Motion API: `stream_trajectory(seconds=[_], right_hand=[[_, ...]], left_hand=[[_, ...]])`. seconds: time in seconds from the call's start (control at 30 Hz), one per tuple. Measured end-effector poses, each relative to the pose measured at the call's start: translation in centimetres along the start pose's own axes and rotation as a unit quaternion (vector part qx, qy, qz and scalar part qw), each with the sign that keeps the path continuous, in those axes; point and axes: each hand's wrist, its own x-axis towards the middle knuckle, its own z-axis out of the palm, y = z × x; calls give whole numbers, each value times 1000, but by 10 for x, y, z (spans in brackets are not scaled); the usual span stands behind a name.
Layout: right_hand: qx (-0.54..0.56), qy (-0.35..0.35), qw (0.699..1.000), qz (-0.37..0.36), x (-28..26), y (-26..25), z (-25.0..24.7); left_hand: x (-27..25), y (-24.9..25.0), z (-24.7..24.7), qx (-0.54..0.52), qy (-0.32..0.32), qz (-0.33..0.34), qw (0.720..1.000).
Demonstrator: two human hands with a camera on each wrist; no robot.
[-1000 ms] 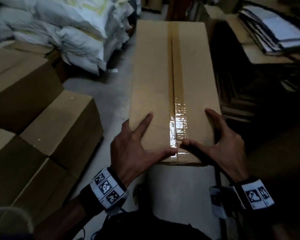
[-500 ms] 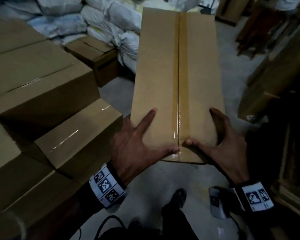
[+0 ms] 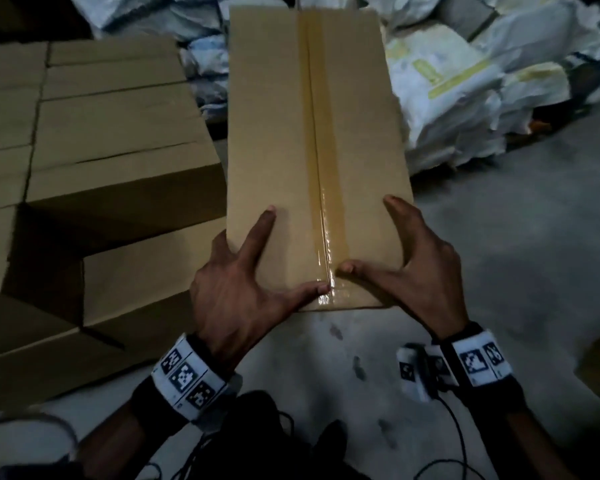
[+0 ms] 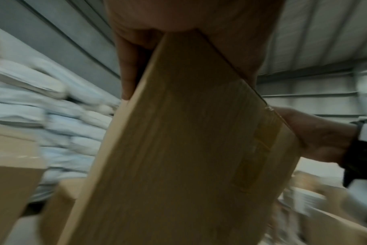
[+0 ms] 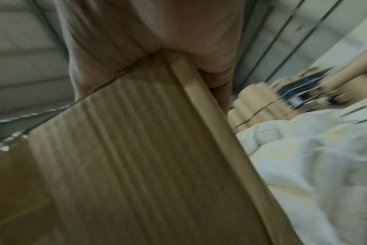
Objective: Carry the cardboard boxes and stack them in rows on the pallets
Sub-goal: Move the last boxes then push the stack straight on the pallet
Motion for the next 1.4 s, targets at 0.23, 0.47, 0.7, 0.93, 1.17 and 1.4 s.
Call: stream_trajectory(seconds=[0.23,0.47,0.7,0.93,1.17,1.4], right_hand=[[33,-76,991,-107,124,26,16],[39,-143,970,-190,249,11,69],[90,-236,931,-264,344,-15,125],[138,-348,859,-348,395,-54,176],[176,-445,754,-451,448,-67,235],[189,-525,648,-518,517,-54,279]], left_hand=[[61,23,29,23,71,-104,992],[137,11,42,0,135,-198,971],[183,-1,47,19,176,-276,945],[197,11,47,68,250,-387,885],[234,43,76,100,305,-514,795],[306,83,132,84,363,-601,707]])
